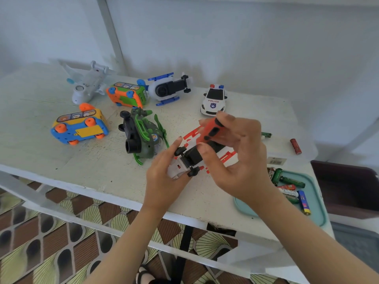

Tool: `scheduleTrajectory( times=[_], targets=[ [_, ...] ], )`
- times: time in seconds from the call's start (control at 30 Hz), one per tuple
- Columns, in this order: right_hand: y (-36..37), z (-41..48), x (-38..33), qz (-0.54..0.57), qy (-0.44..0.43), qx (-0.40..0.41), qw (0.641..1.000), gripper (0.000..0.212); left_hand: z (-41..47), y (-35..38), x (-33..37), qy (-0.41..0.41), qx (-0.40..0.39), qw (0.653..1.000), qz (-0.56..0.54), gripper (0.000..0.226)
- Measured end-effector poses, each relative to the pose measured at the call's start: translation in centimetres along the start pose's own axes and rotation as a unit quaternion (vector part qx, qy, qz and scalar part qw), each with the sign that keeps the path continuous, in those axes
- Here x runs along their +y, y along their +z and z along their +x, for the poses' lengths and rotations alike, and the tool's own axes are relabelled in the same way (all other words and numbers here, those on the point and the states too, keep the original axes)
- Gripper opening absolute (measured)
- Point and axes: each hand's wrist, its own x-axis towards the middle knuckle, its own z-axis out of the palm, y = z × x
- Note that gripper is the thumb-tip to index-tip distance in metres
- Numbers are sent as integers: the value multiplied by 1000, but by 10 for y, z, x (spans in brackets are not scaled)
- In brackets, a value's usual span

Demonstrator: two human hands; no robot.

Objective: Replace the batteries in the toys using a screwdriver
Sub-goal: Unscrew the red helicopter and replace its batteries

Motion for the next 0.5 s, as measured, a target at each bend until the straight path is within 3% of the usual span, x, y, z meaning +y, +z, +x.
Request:
scheduleTrajectory(
  times=[0.23,0.5],
  targets=[
    [4,10,0,-25,-50,104,993,17,-1,0,-2,9,-3,1000,7,79],
    [0,14,-3,47,32,105,993,24,-1,1,-2,12,-7,1000,4,79]
  ],
)
